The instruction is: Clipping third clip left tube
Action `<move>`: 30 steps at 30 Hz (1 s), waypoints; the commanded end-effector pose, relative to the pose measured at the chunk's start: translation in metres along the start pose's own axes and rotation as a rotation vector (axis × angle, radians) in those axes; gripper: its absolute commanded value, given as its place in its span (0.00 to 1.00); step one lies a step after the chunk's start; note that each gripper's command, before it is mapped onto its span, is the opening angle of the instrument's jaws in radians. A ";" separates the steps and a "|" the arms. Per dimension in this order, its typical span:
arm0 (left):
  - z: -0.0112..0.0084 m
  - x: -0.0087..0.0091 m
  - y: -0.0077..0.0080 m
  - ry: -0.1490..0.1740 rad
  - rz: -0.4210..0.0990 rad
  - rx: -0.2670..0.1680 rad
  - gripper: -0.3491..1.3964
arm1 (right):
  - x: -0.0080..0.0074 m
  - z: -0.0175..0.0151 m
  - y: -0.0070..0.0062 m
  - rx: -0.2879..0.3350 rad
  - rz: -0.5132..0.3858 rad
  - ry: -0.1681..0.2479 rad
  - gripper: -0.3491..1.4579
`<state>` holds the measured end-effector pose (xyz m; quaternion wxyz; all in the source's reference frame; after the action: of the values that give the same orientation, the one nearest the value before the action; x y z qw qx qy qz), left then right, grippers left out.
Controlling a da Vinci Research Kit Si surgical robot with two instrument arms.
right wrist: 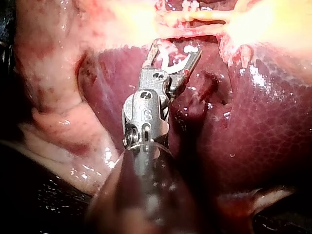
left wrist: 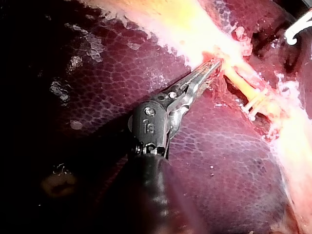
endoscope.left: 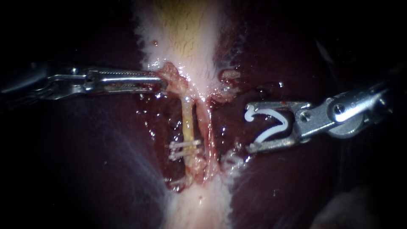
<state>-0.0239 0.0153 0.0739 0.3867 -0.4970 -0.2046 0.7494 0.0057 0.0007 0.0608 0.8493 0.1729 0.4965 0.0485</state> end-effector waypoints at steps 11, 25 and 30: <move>-0.0005 0.0004 0.0003 -0.002 -0.026 -0.004 0.00 | 0.0000 0.0000 0.0000 0.000 0.000 0.000 0.47; -0.0055 0.0048 0.0034 0.009 -0.057 0.001 0.00 | 0.0000 0.0000 0.0000 0.000 0.000 0.000 0.47; -0.0067 0.0055 0.0046 0.019 -0.061 -0.006 0.00 | 0.0000 -0.0001 0.0000 0.001 0.000 0.000 0.47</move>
<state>-0.0207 0.0162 0.0645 0.4104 -0.4988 -0.2187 0.7314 0.0057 0.0006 0.0608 0.8492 0.1731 0.4965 0.0482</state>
